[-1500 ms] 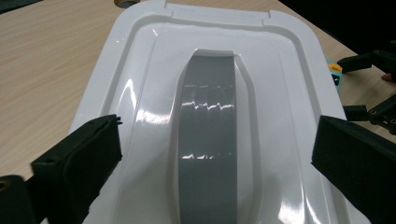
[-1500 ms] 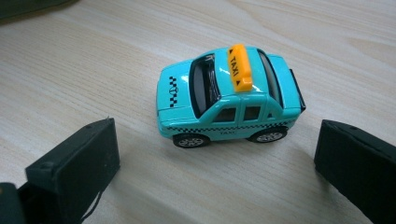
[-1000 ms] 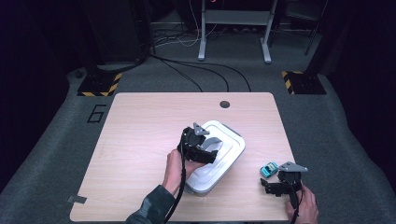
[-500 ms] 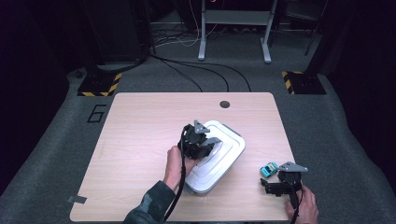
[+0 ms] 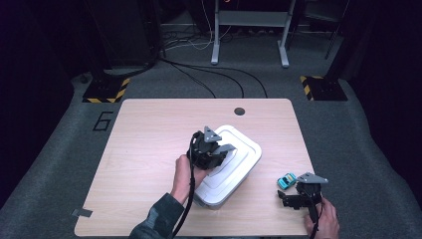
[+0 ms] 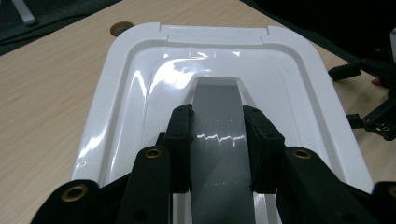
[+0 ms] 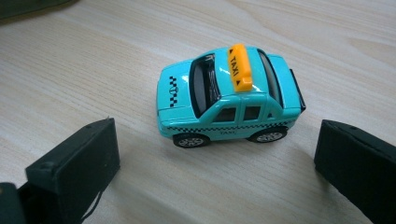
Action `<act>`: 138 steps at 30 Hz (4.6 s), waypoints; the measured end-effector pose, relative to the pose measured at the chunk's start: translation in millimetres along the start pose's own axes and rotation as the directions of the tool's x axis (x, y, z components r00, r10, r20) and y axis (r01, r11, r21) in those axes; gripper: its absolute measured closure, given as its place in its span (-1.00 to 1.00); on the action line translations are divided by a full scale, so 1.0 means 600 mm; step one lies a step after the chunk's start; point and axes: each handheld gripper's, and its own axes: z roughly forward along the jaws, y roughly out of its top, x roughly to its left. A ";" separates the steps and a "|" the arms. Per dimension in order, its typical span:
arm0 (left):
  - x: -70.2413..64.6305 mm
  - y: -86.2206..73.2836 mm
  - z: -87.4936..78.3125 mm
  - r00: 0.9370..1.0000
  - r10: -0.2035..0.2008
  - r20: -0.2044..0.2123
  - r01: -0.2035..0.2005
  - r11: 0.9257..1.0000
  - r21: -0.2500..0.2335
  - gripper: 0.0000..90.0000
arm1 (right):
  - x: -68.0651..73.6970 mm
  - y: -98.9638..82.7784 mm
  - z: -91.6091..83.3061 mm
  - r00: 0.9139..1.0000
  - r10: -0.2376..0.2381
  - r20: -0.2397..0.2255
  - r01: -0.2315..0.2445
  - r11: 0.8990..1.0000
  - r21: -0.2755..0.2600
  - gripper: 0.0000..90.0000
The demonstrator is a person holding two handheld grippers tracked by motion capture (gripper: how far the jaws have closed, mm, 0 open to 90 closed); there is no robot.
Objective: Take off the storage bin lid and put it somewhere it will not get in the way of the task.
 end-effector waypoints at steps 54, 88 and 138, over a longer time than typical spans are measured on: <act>0.162 -0.022 -0.140 0.968 -0.125 -0.220 0.110 0.991 -0.078 0.48 | 0.000 0.000 0.000 1.000 0.001 0.000 -0.001 1.000 0.000 -1.00; 0.301 -0.111 -0.154 0.861 -0.348 -0.372 0.333 0.937 -0.106 0.48 | 0.000 0.000 0.000 1.000 0.001 0.000 -0.001 1.000 0.000 -1.00; 0.375 -0.284 -0.054 0.757 -0.453 -0.471 0.491 0.870 -0.048 0.48 | 0.000 0.000 0.000 1.000 0.000 0.000 0.000 1.000 0.000 -1.00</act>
